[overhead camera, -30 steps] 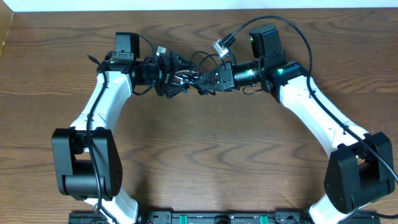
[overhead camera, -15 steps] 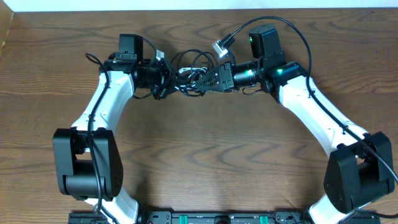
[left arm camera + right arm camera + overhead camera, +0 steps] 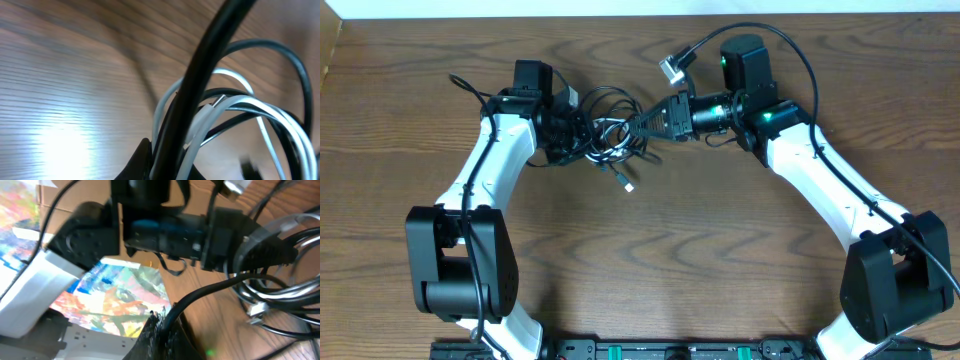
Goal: Untangle cables
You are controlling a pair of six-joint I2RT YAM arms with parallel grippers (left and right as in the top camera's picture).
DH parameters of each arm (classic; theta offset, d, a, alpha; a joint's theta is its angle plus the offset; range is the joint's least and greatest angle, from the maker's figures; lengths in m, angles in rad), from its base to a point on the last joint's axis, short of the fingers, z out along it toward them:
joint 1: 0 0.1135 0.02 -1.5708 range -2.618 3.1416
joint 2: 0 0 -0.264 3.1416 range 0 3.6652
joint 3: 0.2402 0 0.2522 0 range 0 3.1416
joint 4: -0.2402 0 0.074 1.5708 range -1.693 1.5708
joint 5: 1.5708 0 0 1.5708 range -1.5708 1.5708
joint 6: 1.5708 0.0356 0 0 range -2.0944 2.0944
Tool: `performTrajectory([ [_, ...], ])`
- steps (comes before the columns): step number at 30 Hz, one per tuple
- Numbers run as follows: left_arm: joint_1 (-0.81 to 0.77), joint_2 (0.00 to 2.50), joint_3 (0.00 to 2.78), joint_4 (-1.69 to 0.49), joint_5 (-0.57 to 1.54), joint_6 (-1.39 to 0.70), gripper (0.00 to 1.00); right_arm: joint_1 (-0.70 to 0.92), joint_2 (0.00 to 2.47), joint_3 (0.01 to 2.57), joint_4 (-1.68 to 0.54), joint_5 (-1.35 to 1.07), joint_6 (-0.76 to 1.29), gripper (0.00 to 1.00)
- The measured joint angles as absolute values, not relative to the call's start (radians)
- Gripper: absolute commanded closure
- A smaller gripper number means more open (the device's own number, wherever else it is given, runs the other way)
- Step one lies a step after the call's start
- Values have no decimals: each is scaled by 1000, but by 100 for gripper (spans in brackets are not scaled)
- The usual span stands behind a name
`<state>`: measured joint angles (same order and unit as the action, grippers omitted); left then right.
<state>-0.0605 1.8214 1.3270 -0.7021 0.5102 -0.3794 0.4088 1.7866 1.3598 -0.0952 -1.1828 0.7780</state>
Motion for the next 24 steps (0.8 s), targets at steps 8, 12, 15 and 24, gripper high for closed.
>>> performTrajectory([
  [8,-60,1821,1327,-702,302,-370,92,387,1787,1360,10,-1201,871,99],
  [12,-60,1821,1327,-702,263,-371,92,362,1787,1360,43,-1208,902,99],
  [15,-60,1821,1327,-700,250,-373,92,338,1787,1360,46,-1213,914,99],
  [24,-60,1821,1327,-699,236,-374,92,223,1787,1360,40,-1249,921,99],
])
